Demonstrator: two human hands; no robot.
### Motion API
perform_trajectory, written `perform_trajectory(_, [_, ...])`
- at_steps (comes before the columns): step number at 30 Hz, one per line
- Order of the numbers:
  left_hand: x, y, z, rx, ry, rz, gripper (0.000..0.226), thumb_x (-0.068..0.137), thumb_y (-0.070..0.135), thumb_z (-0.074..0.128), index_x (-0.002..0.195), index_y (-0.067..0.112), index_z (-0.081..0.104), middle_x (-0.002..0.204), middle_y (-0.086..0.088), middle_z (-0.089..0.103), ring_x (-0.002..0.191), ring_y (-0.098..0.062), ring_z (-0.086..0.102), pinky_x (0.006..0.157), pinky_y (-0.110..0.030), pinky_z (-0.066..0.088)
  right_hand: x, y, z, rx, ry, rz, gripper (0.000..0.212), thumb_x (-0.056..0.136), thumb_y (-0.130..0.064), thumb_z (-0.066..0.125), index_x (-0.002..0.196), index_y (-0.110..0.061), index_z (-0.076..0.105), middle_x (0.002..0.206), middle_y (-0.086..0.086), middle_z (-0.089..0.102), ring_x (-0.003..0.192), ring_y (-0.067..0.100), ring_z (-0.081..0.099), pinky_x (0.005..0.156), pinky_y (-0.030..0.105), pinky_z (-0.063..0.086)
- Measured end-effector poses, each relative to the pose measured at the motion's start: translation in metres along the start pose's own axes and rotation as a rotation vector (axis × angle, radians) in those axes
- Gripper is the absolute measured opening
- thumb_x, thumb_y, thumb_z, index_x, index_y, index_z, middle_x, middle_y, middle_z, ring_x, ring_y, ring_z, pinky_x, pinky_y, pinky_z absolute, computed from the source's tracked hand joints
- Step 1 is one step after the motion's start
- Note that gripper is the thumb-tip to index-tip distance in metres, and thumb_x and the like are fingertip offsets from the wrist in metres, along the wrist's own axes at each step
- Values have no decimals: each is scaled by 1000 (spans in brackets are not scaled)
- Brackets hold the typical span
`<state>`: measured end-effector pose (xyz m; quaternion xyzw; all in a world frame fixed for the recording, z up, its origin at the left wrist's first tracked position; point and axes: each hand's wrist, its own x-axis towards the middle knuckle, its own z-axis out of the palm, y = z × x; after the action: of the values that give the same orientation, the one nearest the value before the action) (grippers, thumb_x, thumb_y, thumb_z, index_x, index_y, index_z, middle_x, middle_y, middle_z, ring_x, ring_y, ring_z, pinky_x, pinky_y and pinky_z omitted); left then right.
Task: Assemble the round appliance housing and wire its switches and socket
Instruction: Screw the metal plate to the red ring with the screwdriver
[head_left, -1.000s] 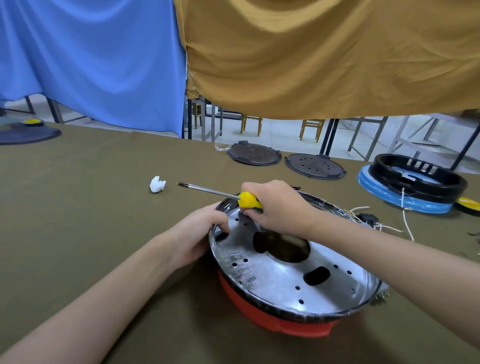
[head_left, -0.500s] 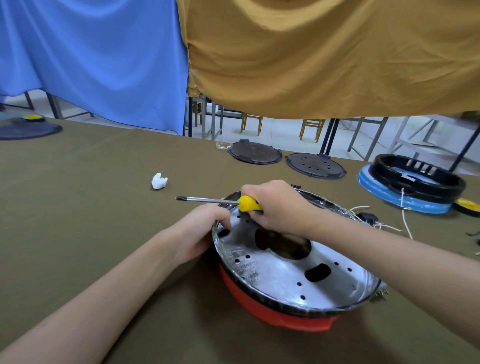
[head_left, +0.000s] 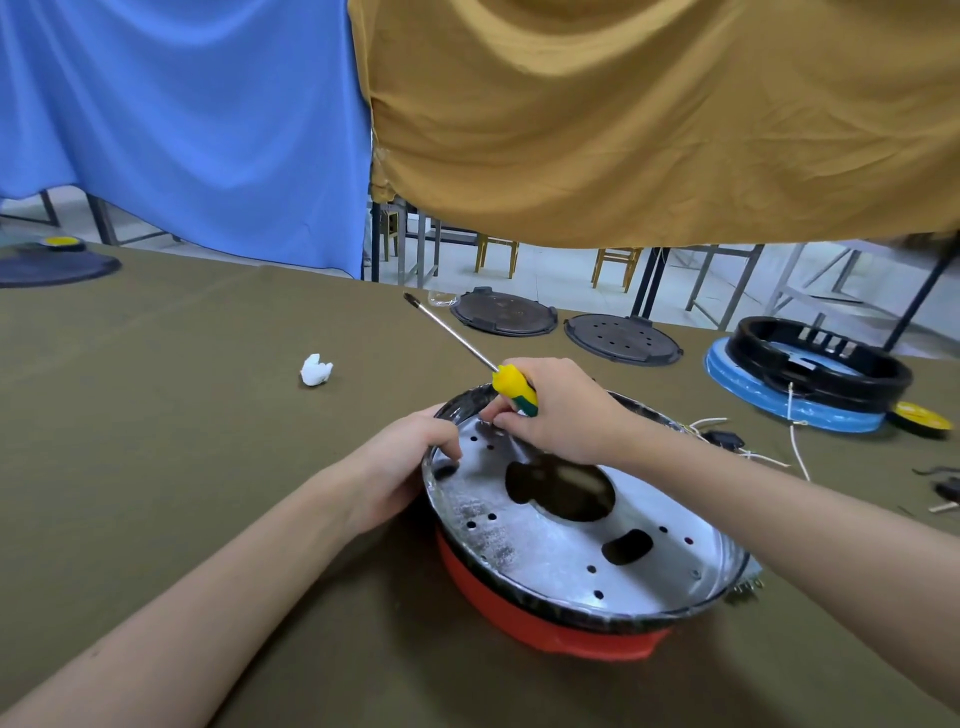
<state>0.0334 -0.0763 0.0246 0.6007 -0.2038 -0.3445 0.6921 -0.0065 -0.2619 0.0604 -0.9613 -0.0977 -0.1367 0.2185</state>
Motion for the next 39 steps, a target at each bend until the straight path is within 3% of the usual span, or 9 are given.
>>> perform_trajectory(4, [1, 0, -1, 23, -4, 2, 47, 75, -9, 37, 108, 6, 66, 94, -14, 70, 82, -26, 68, 71, -31, 52, 0, 0, 1, -39, 9, -33, 37, 85, -20, 75, 74, -36, 43, 88, -15, 76, 78, -1, 63, 66, 12, 43])
perform_trajectory(6, [2, 0, -1, 25, 5, 3, 45, 75, -9, 37, 105, 7, 66, 91, -14, 69, 78, -25, 67, 69, -30, 51, 1, -2, 3, -77, 9, -40, 31, 84, -23, 76, 77, -33, 47, 87, -12, 75, 82, 10, 66, 72, 29, 50])
perform_trajectory(9, [2, -1, -1, 29, -9, 6, 46, 75, -9, 35, 97, 14, 68, 87, -11, 69, 73, -22, 67, 61, -25, 51, 9, -7, 6, -148, 8, -58, 19, 85, -24, 73, 87, -19, 55, 88, -4, 73, 84, 23, 65, 75, 40, 52])
perform_trajectory(15, [3, -1, -2, 15, -40, 20, 53, 75, -10, 34, 92, 19, 74, 91, -12, 71, 76, -23, 69, 60, -25, 54, 9, -6, 8, -200, 8, -110, 17, 87, -22, 68, 93, -13, 54, 85, 7, 70, 78, 32, 61, 70, 43, 51])
perform_trajectory(20, [3, 0, -1, 16, -43, 36, 55, 75, -12, 32, 81, 21, 76, 86, -10, 73, 73, -21, 70, 59, -24, 54, 9, -9, 10, -297, 23, -143, 18, 86, -20, 66, 87, -18, 48, 79, 10, 66, 76, 35, 58, 61, 37, 43])
perform_trajectory(25, [4, -1, -1, 18, -33, 30, 49, 74, -13, 31, 85, 14, 70, 81, -11, 70, 68, -21, 68, 55, -25, 52, 7, -8, 9, -323, 5, -178, 13, 87, -21, 65, 91, -14, 54, 79, 10, 66, 76, 35, 58, 61, 38, 43])
perform_trajectory(29, [3, -1, -1, 25, -32, 38, 55, 74, -13, 31, 77, 21, 75, 80, -8, 71, 68, -19, 69, 54, -23, 52, 10, -10, 7, -329, -15, -172, 13, 87, -20, 64, 94, -14, 55, 81, 9, 66, 78, 34, 58, 64, 39, 46])
perform_trajectory(33, [1, 0, 1, 40, -42, 40, 57, 73, -13, 31, 81, 22, 76, 83, -7, 71, 70, -16, 69, 55, -22, 52, 13, -11, 7, -305, -21, -124, 17, 85, -17, 66, 85, -19, 49, 81, 5, 68, 77, 29, 59, 64, 37, 46])
perform_trajectory(39, [3, -1, -1, 35, 11, 5, 54, 71, -11, 33, 109, 8, 66, 94, -14, 70, 82, -26, 66, 68, -30, 50, 9, 1, -7, 70, -76, 46, 33, 84, -5, 69, 73, -24, 43, 86, -9, 77, 75, -8, 65, 65, 12, 43])
